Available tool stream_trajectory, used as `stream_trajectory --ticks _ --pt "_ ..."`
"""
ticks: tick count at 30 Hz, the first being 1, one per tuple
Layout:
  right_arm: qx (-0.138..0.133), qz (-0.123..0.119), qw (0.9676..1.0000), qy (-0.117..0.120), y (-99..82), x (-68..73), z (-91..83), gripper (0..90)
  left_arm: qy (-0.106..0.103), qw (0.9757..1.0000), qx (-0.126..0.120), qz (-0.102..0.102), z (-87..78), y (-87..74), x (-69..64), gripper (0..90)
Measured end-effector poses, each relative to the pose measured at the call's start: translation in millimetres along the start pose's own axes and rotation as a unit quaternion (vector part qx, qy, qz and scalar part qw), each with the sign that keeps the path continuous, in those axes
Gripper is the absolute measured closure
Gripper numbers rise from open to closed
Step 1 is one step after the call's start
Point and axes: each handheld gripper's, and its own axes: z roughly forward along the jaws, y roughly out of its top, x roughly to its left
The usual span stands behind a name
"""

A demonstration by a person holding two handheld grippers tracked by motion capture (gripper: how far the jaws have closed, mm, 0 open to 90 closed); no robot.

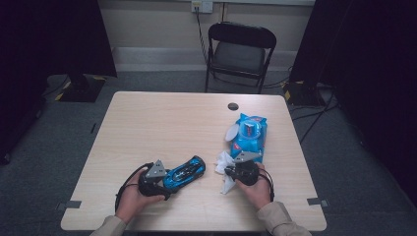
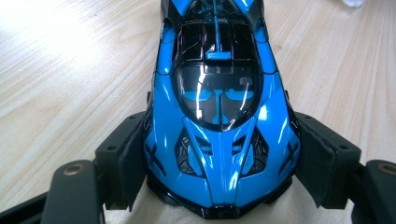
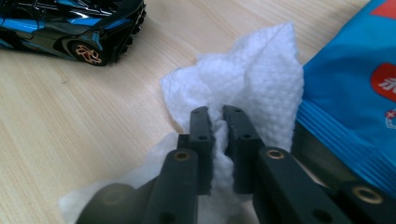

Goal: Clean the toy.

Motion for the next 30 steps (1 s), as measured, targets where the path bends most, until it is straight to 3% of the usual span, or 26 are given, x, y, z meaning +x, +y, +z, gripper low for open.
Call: stream_trajectory --ticks 7,9,13,18,20,22,24,25,27,30 --pt "0.006 0.020 0.9997 0.015 2.6 -4.1 -0.5 87.7 0.000 1.0000 0.000 0.001 -0.1 0.1 0.2 25.4" --pt "-0.012 0.030 0.9991 0.029 8.5 -4.2 -6.7 87.8 0.000 1.0000 0.000 0.001 0.1 0.0 0.2 25.4" --pt "-0.036 0.025 0.9980 0.045 21.0 1.6 -16.9 87.9 0.000 1.0000 0.000 0.001 0.3 0.1 0.3 25.4" --pt "-0.072 0.004 0.9945 0.076 46.6 22.7 -26.9 87.9 0.000 1.0000 0.000 0.001 0.3 0.1 0.3 25.4" --pt "-0.088 -0.013 0.9907 0.103 62.7 41.4 -26.2 87.9 0.000 1.0000 0.000 0.001 0.3 0.1 0.3 25.4" --pt "-0.090 -0.018 0.9897 0.110 67.4 48.3 -24.1 88.0 0.000 1.0000 0.000 0.002 0.3 0.1 0.3 25.4" --pt "-0.084 -0.030 0.9869 0.134 77.2 68.4 -10.0 88.0 0.000 1.0000 0.000 0.002 0.3 0.2 0.3 25.4" --pt "-0.084 -0.030 0.9869 0.134 77.2 68.4 -10.0 88.0 0.000 1.0000 0.000 0.002 0.2 0.2 0.4 25.4" --pt "-0.072 -0.040 0.9845 0.155 80.3 84.7 10.4 87.9 0.000 1.0000 0.000 0.001 0.3 0.1 0.3 25.4" --pt "-0.067 -0.044 0.9824 0.169 80.6 94.5 22.8 87.9 0.000 1.0000 0.000 0.003 0.2 0.2 0.5 25.4"
